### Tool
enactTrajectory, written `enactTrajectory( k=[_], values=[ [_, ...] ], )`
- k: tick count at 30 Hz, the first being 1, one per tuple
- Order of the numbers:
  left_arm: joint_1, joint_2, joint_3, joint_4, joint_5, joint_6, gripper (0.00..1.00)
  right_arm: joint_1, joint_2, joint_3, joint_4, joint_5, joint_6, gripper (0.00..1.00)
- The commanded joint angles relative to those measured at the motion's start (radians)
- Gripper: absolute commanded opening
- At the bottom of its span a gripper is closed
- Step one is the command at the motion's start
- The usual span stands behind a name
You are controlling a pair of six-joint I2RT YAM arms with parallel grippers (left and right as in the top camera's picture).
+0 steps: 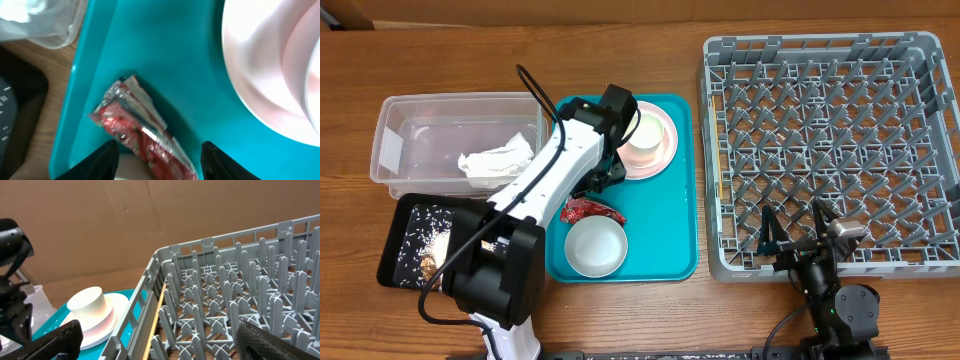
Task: Sort waste into correct bins and load items into the dishwasher
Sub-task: 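Carry the red wrapper into the clear bin and open the left gripper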
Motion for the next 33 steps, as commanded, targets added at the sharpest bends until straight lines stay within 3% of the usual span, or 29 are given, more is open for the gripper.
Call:
enactTrajectory(
  k=[1, 11, 16, 21, 28, 33],
  values=[
    [-0.001, 0.000, -0.077, 0.059, 0.040, -0.009, 0.55, -0.003, -0.008, -0.011, 0.006, 0.001, 0.001, 1.00],
    [-0.001, 0.002, -0.267, 0.272, 0.155, -0.011, 0.52, -0.003, -0.008, -0.011, 0.006, 0.001, 0.001, 1.00],
    [-0.001, 0.002, -0.269, 0.294, 0.146, -0.010, 0.35, -0.003, -0.008, -0.011, 0.006, 0.001, 0.001, 1.00],
    [0.000, 0.002, -0.264, 0.306, 0.143, 0.013, 0.04, -0.003, -0.008, -0.011, 0.006, 0.001, 0.001, 1.00],
    [0.000, -0.006, -0.182, 0.285, 0.131, 0.043, 0.04, -0.003, -0.008, -0.011, 0.006, 0.001, 0.001, 1.00],
    [0.003, -0.020, -0.031, 0.211, 0.101, 0.089, 0.04, -0.003, -0.008, -0.011, 0.006, 0.001, 0.001, 1.00]
  ],
)
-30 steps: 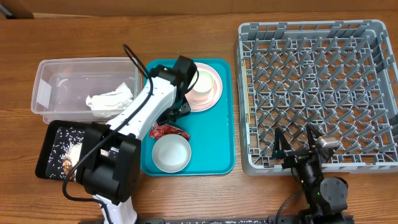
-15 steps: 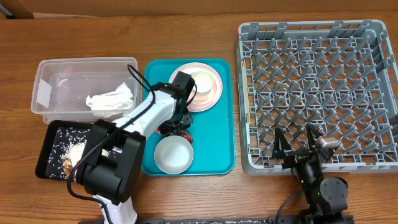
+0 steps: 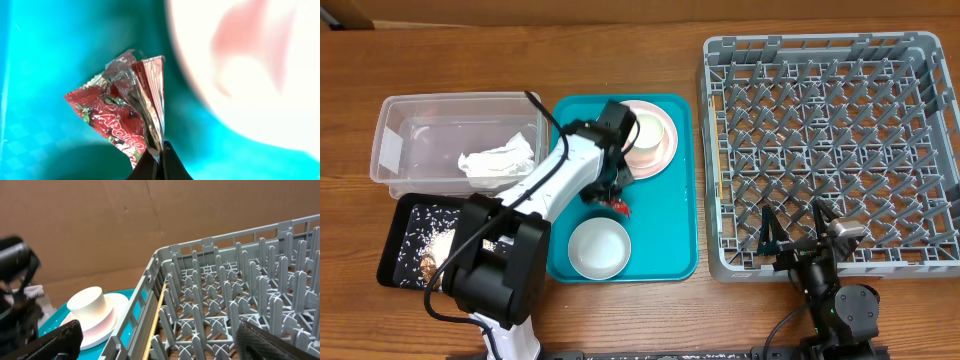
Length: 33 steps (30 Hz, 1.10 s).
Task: Sort waste into correct bins and load items into the dishwasher
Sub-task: 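Carry the red wrapper into the clear bin and open the left gripper, then move the left gripper to the white cup on the pink plate and grasp it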
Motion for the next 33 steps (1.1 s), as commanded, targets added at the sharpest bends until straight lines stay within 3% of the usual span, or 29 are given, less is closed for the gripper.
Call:
enactTrajectory(
  k=[1, 12, 25, 29, 33],
  values=[
    [0.004, -0.022, 0.143, -0.053, -0.055, 0.051, 0.04, -0.003, -0.008, -0.011, 0.006, 0.001, 0.001, 1.00],
    [0.134, -0.024, 0.467, -0.330, -0.196, 0.108, 0.04, -0.003, -0.008, -0.011, 0.006, 0.001, 0.001, 1.00],
    [0.480, -0.025, 0.490, -0.417, -0.182, 0.117, 0.05, -0.003, -0.008, -0.011, 0.006, 0.001, 0.001, 1.00],
    [0.522, -0.024, 0.473, -0.414, -0.177, 0.117, 0.10, -0.003, -0.008, -0.011, 0.006, 0.001, 0.001, 1.00],
    [0.546, -0.024, 0.473, -0.411, -0.175, 0.117, 0.27, -0.003, -0.008, -0.011, 0.006, 0.001, 0.001, 1.00]
  ],
)
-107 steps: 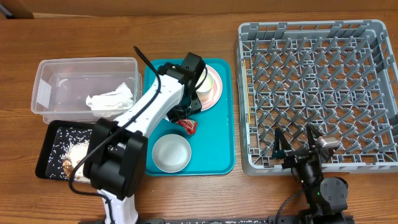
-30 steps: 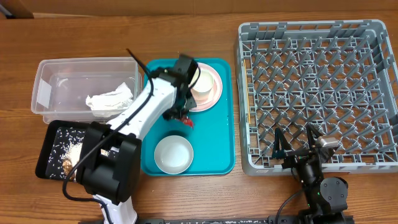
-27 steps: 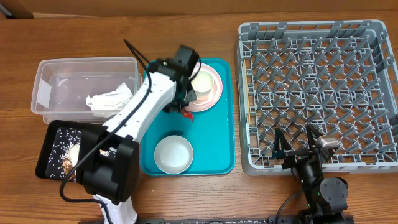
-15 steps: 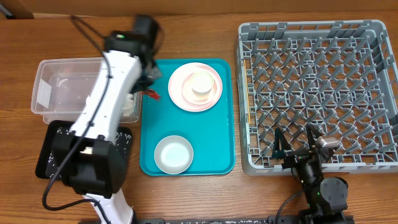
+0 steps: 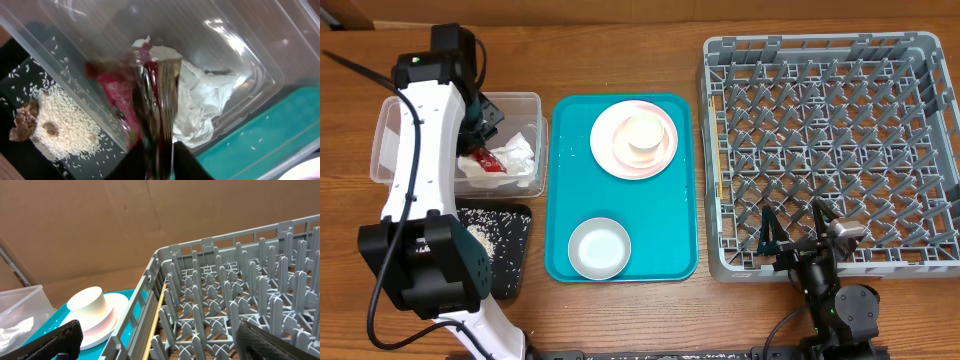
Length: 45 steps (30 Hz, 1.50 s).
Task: Sort waste into correct bins and load items into the dishwasher
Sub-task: 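Move the left gripper to the white cup on the pink plate and grasp it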
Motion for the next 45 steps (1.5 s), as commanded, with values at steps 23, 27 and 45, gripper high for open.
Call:
enactTrajectory(
  k=[23, 27, 45],
  values=[
    [-0.106, -0.085, 0.014, -0.053, 0.378, 0.249, 0.79, -0.003, -0.008, -0.011, 0.006, 0.001, 0.001, 1.00],
    [-0.192, -0.082, 0.014, -0.082, 0.430, 0.251, 0.81, -0.003, -0.008, -0.011, 0.006, 0.001, 0.001, 1.00],
    [-0.586, -0.082, 0.014, 0.024, 0.465, 0.160, 0.66, -0.003, -0.008, -0.011, 0.006, 0.001, 0.001, 1.00]
  ],
)
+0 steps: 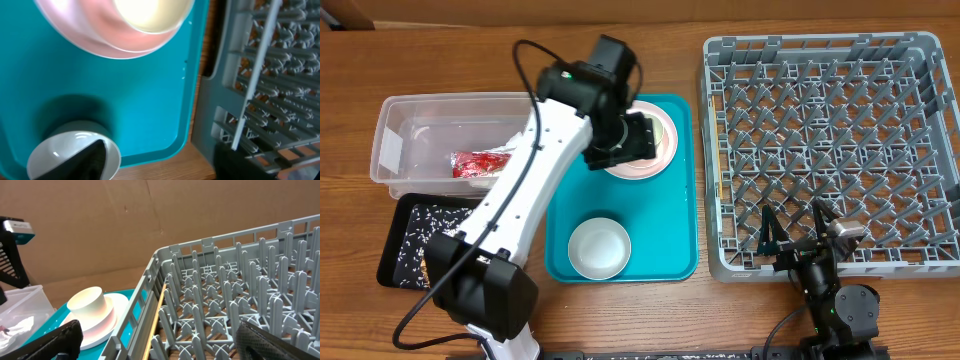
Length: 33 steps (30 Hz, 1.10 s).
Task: Sort waste into correct bins and load items into the dishwasher
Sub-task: 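Move the left gripper to the white cup on the pink plate and grasp it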
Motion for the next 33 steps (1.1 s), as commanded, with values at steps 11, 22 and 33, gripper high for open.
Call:
enactTrajectory(
  k=[11, 22, 33],
  values=[
    [-0.075, -0.018, 0.013, 0.138, -0.092, -0.066, 0.62, -0.003, -0.008, -0.011, 0.006, 0.001, 0.001, 1.00],
    [-0.075, 0.080, 0.012, 0.243, -0.275, -0.096, 0.52, -0.003, -0.008, -0.011, 0.006, 0.001, 0.001, 1.00],
    [0.012, 0.118, 0.012, 0.303, -0.388, -0.128, 0.37, -0.003, -0.008, -0.011, 0.006, 0.001, 0.001, 1.00]
  ],
)
